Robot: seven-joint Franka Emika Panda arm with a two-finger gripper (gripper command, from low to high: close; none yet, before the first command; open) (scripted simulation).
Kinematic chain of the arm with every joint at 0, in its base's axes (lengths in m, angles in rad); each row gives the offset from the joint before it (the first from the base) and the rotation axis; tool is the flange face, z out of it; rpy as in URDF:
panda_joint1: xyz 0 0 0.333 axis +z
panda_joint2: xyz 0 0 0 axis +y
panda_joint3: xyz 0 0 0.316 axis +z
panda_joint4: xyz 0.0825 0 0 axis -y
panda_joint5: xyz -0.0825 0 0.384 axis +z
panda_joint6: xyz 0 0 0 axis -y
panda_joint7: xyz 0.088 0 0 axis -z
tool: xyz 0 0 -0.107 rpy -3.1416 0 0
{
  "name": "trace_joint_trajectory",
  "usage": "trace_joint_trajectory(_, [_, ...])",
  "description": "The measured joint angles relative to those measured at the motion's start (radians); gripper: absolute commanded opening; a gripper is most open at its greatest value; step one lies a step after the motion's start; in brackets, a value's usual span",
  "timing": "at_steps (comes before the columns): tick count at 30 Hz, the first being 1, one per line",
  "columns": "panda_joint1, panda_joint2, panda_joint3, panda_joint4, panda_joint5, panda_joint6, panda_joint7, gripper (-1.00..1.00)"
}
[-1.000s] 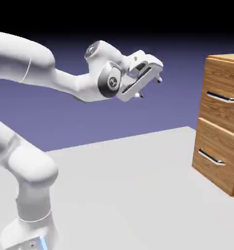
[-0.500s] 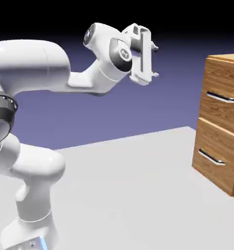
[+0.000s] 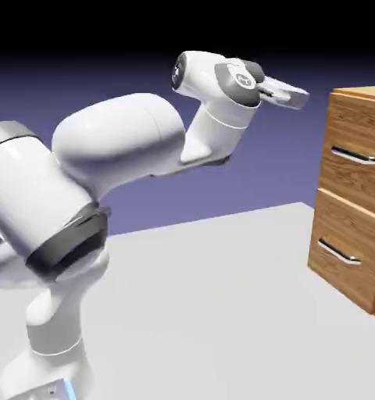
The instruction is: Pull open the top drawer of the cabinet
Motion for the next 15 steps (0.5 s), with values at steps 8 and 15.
trace_joint_trajectory(8, [0.235, -0.071, -0.181, 0.117, -0.331, -0.068, -0.348, 0.0])
trace_joint_trajectory(15, [0.441, -0.133, -0.338, 0.218, -0.621, -0.128, -0.652, 0.0])
